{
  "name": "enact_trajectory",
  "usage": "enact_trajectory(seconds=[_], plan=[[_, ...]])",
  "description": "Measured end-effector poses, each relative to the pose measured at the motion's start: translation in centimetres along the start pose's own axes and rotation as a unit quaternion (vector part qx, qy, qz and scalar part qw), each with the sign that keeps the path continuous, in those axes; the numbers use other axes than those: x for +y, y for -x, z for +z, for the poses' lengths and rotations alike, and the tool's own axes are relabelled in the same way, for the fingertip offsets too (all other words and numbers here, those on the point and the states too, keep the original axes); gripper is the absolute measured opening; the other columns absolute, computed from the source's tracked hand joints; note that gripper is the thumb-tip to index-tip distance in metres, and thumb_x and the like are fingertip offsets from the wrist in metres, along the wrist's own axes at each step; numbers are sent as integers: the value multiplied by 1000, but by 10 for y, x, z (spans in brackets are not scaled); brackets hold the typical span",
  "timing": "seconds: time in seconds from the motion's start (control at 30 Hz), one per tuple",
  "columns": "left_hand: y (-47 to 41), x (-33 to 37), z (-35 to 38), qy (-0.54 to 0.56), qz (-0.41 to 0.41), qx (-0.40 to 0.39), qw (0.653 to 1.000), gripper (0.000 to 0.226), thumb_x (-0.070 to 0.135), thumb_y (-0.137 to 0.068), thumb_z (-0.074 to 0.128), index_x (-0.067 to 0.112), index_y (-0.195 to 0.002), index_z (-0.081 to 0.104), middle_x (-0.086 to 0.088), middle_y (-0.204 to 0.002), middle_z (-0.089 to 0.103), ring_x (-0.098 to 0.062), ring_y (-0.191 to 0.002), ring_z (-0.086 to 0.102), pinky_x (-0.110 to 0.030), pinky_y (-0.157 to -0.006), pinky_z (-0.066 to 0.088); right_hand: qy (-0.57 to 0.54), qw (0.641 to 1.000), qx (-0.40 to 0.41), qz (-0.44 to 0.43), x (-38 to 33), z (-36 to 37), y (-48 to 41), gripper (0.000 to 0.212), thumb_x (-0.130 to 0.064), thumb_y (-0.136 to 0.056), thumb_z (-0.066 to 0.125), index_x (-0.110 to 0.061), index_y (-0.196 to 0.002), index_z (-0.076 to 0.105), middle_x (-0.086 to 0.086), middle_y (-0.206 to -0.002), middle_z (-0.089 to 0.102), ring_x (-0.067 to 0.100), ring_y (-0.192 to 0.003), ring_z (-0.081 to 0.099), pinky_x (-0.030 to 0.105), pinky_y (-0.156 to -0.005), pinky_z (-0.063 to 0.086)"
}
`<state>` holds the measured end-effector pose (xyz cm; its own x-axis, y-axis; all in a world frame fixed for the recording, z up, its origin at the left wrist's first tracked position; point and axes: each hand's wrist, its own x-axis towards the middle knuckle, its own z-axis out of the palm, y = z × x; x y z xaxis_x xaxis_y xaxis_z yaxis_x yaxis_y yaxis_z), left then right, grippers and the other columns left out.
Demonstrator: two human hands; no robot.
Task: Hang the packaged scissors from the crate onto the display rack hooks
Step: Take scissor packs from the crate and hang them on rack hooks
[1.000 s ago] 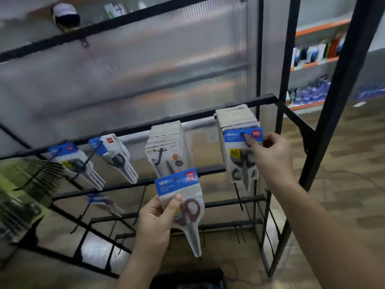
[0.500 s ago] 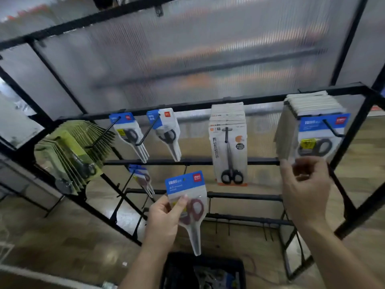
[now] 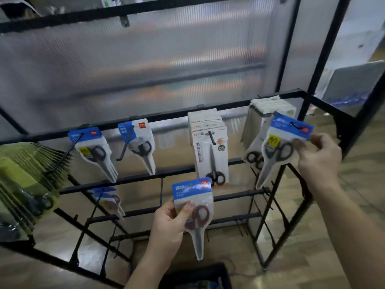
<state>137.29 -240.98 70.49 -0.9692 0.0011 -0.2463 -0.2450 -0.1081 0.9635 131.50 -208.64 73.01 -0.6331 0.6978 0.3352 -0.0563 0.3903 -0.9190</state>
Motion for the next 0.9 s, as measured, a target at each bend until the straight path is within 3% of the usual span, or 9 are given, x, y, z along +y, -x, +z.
enact_trajectory(seconds=[0.07,0.2,0.3,0.5,0.57,0.67,0.77,0.9], plan=[[1,0,6,8,4,-15,1000,13,11,-95,65,7,-106,71,-9,-92,80,-20,-83,77,-21,-63,58,13,1000,3,-2,1,-12,6,15,-29,-95,72,-16,-100,66,-1,-93,69,17,-87,66,26,-74,54],[10,-5,19,-8,-3,-30,999,14,13,-95,64,6,-106,70,-7,-91,79,-17,-82,77,-18,-62,57,-28,999,2,-18,-7,-35,20,9,-20,-98,69,-13,-101,66,-1,-88,66,1,-75,62,10,-64,48],[15,-8,22,-18,-16,-18,1000,15,15,-95,65,9,-107,70,-5,-93,80,-16,-84,77,-20,-63,58,-66,997,3,-32,-16,-50,26,5,-18,-101,65,-14,-103,62,-4,-85,63,-5,-66,58,9,-60,46],[19,-8,25,-24,-14,-5,1000,17,16,-94,66,9,-109,71,-5,-95,80,-19,-86,77,-23,-66,59,-140,990,12,16,-35,-74,25,11,-24,-98,68,-15,-103,66,4,-92,68,9,-74,62,16,-58,52],[18,-7,24,-20,-1,8,1000,18,17,-94,66,9,-109,71,-6,-95,79,-19,-86,77,-23,-66,58,-168,984,-39,42,-38,-67,32,3,-20,-99,66,-19,-97,67,3,-89,69,5,-69,65,20,-56,54],[14,0,20,-3,27,39,999,12,13,-94,65,8,-103,72,-6,-90,80,-16,-80,77,-23,-63,58,-175,972,-145,59,-43,-45,48,13,-14,-101,61,-22,-104,70,5,-83,70,10,-70,66,29,-62,56],[9,8,12,-6,50,73,996,9,9,-94,65,11,-96,73,-5,-85,80,-16,-76,76,-34,-69,58,-188,952,-233,57,-51,-24,64,12,-17,-99,63,-17,-107,72,3,-87,77,14,-80,74,27,-66,61],[9,20,-12,-2,70,118,990,8,12,-95,65,13,-95,73,-6,-88,80,-17,-78,77,-33,-68,59,-192,922,-330,69,-64,5,84,16,-22,-93,68,-8,-100,71,8,-87,78,24,-81,77,32,-66,63]])
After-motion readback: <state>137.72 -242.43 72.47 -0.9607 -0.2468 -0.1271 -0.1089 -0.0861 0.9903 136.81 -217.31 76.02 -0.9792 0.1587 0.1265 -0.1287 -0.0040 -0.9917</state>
